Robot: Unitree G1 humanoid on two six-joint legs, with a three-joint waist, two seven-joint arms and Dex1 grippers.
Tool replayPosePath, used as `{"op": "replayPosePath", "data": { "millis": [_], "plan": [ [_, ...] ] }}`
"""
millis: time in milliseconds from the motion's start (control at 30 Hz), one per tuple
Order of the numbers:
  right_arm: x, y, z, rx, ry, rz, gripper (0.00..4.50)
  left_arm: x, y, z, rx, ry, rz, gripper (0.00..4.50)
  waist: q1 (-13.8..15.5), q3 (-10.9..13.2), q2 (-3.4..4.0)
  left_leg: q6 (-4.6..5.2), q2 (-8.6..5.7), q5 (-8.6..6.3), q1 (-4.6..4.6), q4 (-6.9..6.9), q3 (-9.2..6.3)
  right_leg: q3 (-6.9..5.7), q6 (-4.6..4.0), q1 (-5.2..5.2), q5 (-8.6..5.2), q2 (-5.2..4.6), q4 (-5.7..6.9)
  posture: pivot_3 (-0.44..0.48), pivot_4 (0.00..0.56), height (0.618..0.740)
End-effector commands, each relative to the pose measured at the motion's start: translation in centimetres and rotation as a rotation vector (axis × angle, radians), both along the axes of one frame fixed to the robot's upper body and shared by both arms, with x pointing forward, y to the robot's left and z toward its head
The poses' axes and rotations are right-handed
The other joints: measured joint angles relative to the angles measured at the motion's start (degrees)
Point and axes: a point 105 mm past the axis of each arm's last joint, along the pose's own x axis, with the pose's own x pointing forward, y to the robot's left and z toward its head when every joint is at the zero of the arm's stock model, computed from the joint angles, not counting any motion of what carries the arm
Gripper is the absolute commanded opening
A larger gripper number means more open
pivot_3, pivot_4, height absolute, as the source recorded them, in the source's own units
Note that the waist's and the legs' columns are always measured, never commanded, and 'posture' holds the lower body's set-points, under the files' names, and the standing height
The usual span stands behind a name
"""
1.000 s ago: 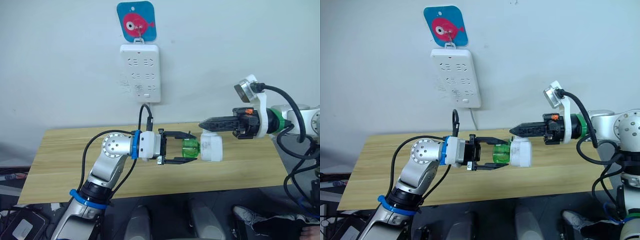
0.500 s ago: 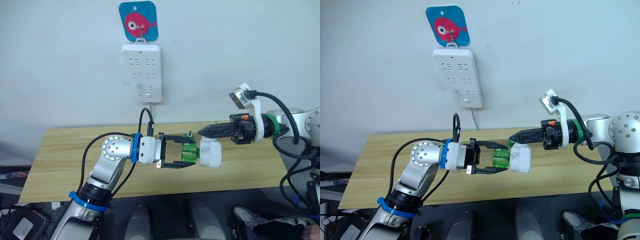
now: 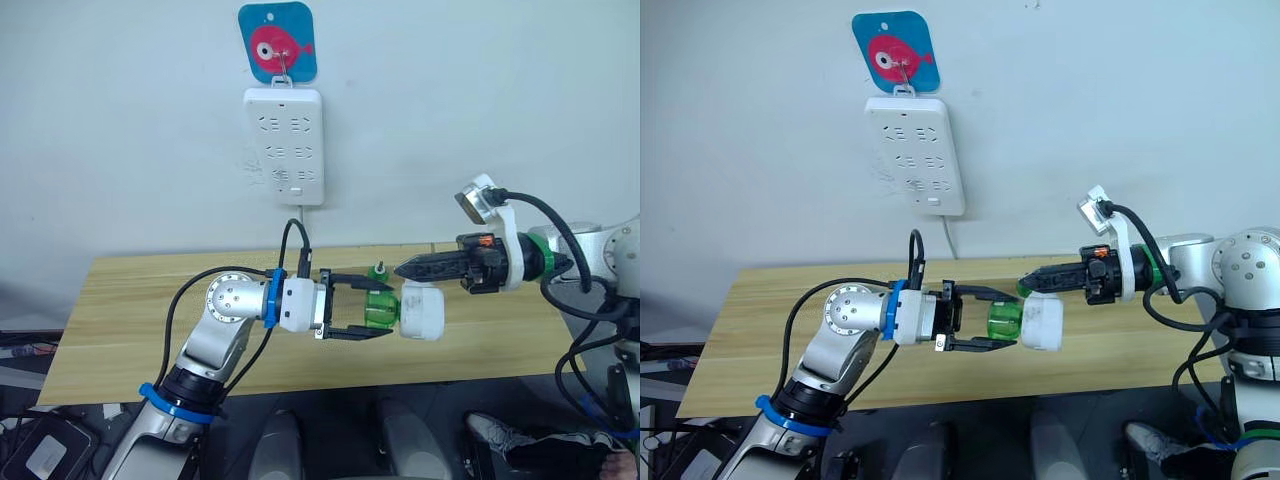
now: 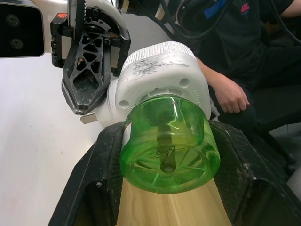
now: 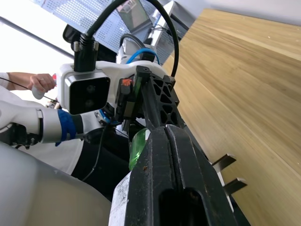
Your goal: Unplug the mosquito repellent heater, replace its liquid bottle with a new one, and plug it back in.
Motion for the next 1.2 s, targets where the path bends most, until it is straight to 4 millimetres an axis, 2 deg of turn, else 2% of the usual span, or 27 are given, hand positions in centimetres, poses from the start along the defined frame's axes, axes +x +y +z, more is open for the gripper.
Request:
{"op": "replayPosePath", "data": {
  "millis": [33,367,467,533,633,700,800,900,1000,1133,1200],
  "plan": [
    [-0.5,0.0,-1.8,-0.076,0.049,0.008,0.0,-0.5,0.0,3.0,-0.126,-0.11,-0.009,2.25,0.0,0.0,0.0,0.0,0.0,0.0,0.0,0.0,0.0,0.0,0.0,0.0,0.0,0.0,0.0,-0.132,0.207,0.725],
    [-0.3,0.1,-1.8,-0.067,0.032,0.001,0.0,-0.3,0.1,2.9,-0.126,-0.092,0.0,2.25,0.0,0.0,0.0,0.0,0.0,0.0,0.0,0.0,0.0,0.0,0.0,0.0,0.0,0.0,0.0,-0.132,0.206,0.725],
    [1.7,-0.3,1.1,0.025,-0.105,-0.1,0.0,0.1,0.4,2.2,-0.117,-0.049,0.045,2.25,0.0,0.0,0.0,0.0,0.0,0.0,0.01,0.0,0.01,0.0,0.0,0.0,0.0,0.0,0.0,-0.139,0.204,0.725],
    [2.1,-0.6,2.3,0.071,-0.14,-0.125,0.0,0.6,0.6,1.9,-0.12,-0.026,0.076,2.25,0.0,0.0,0.0,0.0,0.0,0.0,0.01,0.01,0.0,0.0,0.0,0.0,0.0,0.0,0.03,-0.143,0.203,0.725],
    [3.2,-2.0,4.3,0.125,-0.264,-0.262,0.56,2.8,1.2,1.4,-0.158,0.033,0.225,2.25,0.1,0.0,0.0,0.0,-0.01,0.0,0.0,0.02,0.0,0.0,0.0,0.0,0.0,-0.01,0.04,-0.158,0.2,0.725],
    [3.8,-2.9,5.1,0.172,-0.316,-0.377,1.22,4.2,1.7,1.2,-0.187,0.077,0.322,2.25,0.1,0.0,0.01,0.0,-0.01,0.0,0.0,0.02,-0.01,-0.02,0.0,0.0,0.0,-0.02,0.04,-0.17,0.201,0.725],
    [3.8,-4.7,5.0,0.209,-0.394,-0.599,2.32,6.4,2.1,1.0,-0.251,0.11,0.501,2.25,0.2,0.0,0.01,0.0,-0.01,0.0,-0.03,0.0,-0.07,-0.06,0.01,0.0,0.0,-0.02,0.04,-0.191,0.202,0.725],
    [3.1,-5.7,3.9,0.202,-0.408,-0.739,3.41,7.2,2.0,1.1,-0.304,0.134,0.577,2.25,0.0,0.0,0.01,0.02,-0.02,-0.01,-0.06,-0.02,-0.03,-0.04,0.01,-0.01,0.0,-0.05,0.05,-0.205,0.207,0.725],
    [2.2,-5.8,2.3,0.215,-0.359,-0.837,4.49,7.4,1.4,1.1,-0.336,0.155,0.602,2.25,-0.2,0.0,0.02,0.02,-0.06,-0.02,-0.06,-0.02,-0.01,-0.02,0.01,-0.04,0.0,-0.1,0.1,-0.217,0.212,0.725],
    [1.3,-4.6,1.2,0.301,-0.261,-0.922,4.5,7.1,0.5,1.4,-0.368,0.183,0.577,2.25,-1.0,0.0,0.04,0.02,-0.05,-0.02,0.01,-0.01,0.0,0.01,0.01,-0.03,0.0,-0.07,0.22,-0.229,0.215,0.725],
    [0.8,-3.6,0.9,0.314,-0.225,-0.911,4.5,7.1,0.3,1.4,-0.373,0.187,0.573,2.25,-1.5,0.0,0.04,0.02,-0.05,-0.02,0.01,-0.01,0.02,0.03,0.01,-0.03,0.0,-0.06,0.23,-0.229,0.216,0.725]
  ]
}}
